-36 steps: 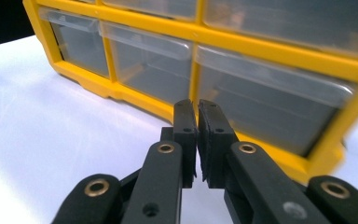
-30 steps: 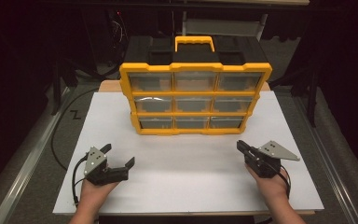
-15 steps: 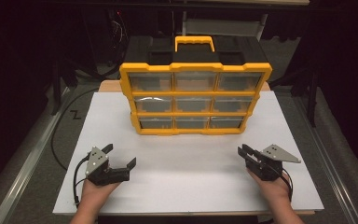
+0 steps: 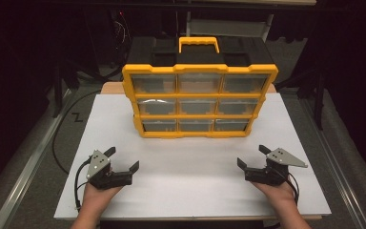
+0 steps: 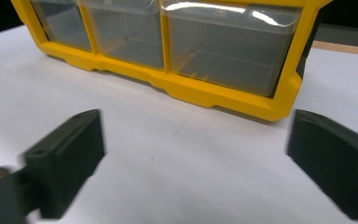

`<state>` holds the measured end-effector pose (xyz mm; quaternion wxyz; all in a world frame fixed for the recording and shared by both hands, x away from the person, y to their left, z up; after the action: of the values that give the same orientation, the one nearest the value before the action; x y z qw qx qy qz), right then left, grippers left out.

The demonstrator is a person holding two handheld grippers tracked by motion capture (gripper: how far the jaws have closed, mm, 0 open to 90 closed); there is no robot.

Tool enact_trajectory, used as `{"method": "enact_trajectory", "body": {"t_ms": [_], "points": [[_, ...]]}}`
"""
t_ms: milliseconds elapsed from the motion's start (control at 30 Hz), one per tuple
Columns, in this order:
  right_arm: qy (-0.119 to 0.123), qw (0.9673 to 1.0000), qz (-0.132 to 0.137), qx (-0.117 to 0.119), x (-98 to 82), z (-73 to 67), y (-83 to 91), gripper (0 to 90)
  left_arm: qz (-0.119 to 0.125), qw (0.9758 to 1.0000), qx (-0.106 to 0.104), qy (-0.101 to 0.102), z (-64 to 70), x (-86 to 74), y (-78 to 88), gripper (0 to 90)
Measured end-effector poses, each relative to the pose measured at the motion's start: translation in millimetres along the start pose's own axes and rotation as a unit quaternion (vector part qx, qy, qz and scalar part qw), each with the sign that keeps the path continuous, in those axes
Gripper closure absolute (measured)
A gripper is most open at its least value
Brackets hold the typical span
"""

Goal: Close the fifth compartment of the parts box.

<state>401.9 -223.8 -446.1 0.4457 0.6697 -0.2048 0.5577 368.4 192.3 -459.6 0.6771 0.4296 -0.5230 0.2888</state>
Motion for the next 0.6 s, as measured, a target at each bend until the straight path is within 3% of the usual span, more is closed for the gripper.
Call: {"method": "enact_trajectory", "body": {"t_ms": [67, 233, 400, 600], "points": [[-0.007, 0.9999, 0.011, 0.002, 2.2, -0.8, 4.6, 1.0, 0.002, 1.0000, -0.001, 0.001, -0.3, 0.5, 0.8, 0.1], [0.004, 0.9996, 0.030, 0.001, 5.2, -2.4, 10.6, 1.0, 0.001, 1.0000, -0.005, 0.000, 0.7, 0.3, -0.5, 0.0], [0.006, 0.9999, 0.013, -0.008, -1.1, 0.5, 3.0, 1.0, -0.001, 1.0000, -0.004, -0.003, 2.2, -0.3, -1.2, 0.1], [0.003, 0.9997, 0.023, -0.012, 0.2, 2.8, 5.5, 1.0, -0.002, 1.0000, -0.002, -0.003, 1.3, -0.5, -1.3, 0.0]]}}
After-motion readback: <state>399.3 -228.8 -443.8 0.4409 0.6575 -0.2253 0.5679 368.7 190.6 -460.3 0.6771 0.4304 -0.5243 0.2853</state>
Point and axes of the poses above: each handheld gripper's, and its own axes: y roughly backward along the jaws, x roughly out of its top, z roughly to its right, the point moved 8 cm from there along -y, roughly forward along the jaws, and after that the axes turned 2 degrees about y, right-handed, at the moved point
